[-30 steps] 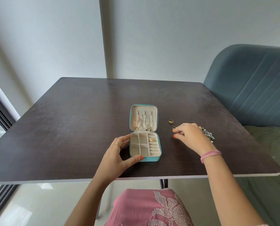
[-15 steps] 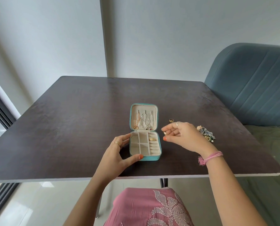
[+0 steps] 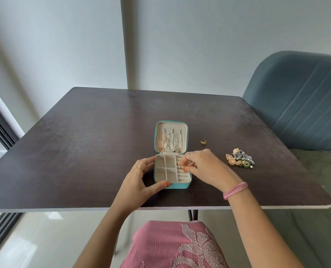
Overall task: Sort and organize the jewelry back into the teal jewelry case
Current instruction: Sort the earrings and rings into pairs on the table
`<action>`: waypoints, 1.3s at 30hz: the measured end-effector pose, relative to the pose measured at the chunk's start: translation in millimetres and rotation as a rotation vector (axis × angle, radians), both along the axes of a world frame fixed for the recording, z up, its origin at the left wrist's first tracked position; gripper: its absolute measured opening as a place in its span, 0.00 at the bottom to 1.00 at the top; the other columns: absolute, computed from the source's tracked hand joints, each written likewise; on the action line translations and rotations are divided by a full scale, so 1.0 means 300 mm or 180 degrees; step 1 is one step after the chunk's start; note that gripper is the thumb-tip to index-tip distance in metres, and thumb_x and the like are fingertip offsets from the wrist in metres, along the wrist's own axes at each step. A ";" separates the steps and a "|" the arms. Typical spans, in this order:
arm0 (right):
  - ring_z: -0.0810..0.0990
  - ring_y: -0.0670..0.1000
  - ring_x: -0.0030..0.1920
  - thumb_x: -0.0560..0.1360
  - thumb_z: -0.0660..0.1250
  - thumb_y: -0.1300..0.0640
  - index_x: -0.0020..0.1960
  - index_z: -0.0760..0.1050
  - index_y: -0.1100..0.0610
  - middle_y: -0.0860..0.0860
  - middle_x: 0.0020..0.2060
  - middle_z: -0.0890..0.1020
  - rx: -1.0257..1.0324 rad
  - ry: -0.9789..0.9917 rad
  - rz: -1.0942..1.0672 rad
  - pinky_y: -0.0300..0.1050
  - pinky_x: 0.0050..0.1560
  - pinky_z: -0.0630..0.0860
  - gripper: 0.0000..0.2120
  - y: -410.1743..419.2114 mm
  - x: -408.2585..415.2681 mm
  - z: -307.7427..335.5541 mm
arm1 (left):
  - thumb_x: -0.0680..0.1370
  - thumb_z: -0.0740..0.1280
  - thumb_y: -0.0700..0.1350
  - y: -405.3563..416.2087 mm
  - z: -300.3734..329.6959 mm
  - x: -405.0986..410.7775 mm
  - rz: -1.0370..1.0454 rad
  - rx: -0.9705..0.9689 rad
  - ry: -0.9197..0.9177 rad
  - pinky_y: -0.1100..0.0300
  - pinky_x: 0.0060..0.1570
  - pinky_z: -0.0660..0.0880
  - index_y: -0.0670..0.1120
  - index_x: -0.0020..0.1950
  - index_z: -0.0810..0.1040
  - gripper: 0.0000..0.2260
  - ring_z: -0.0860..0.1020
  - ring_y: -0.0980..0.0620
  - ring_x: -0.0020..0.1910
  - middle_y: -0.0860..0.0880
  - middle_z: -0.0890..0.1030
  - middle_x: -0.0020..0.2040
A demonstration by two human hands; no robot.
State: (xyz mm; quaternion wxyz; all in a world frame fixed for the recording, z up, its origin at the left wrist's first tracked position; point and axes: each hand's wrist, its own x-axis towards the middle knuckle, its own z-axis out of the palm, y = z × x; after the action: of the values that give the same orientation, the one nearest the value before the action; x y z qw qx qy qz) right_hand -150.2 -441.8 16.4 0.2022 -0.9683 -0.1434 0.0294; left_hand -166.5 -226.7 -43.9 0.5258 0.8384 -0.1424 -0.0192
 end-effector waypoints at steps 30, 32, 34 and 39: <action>0.78 0.60 0.53 0.75 0.68 0.59 0.46 0.84 0.59 0.56 0.47 0.83 -0.0593 -0.0296 -0.1193 0.49 0.53 0.74 0.07 -0.201 0.206 -0.082 | 0.66 0.75 0.55 -0.002 0.011 -0.007 0.0052 -0.0044 0.0025 0.66 0.63 0.70 0.58 0.67 0.65 0.33 0.71 0.65 0.62 0.61 0.70 0.66; 0.78 0.60 0.54 0.76 0.66 0.58 0.49 0.84 0.57 0.55 0.50 0.83 -0.0590 -0.0385 -0.1266 0.48 0.54 0.74 0.08 -0.192 0.194 -0.088 | 0.66 0.75 0.56 -0.003 0.013 -0.006 0.0054 -0.0036 0.0020 0.65 0.63 0.71 0.58 0.67 0.66 0.33 0.71 0.64 0.63 0.61 0.70 0.66; 0.79 0.59 0.53 0.77 0.64 0.58 0.49 0.84 0.56 0.54 0.50 0.84 -0.0491 -0.0518 -0.1281 0.48 0.54 0.74 0.09 -0.182 0.172 -0.094 | 0.66 0.75 0.56 -0.003 0.013 -0.006 0.0047 -0.0021 0.0026 0.65 0.63 0.71 0.59 0.67 0.65 0.33 0.71 0.65 0.63 0.61 0.70 0.66; 0.83 0.47 0.43 0.75 0.66 0.59 0.48 0.84 0.55 0.48 0.41 0.85 0.0578 -0.0558 -0.1183 0.39 0.52 0.76 0.07 -0.138 0.069 -0.052 | 0.66 0.75 0.56 -0.003 0.007 -0.002 0.0062 -0.0006 0.0039 0.60 0.65 0.71 0.56 0.69 0.65 0.34 0.72 0.62 0.64 0.59 0.70 0.68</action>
State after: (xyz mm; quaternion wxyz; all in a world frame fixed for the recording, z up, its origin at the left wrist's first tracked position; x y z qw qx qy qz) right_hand -129.6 -483.1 0.7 0.2772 -0.9548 0.0184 -0.1056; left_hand -167.1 -227.5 -41.8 0.5275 0.8392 -0.1310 -0.0192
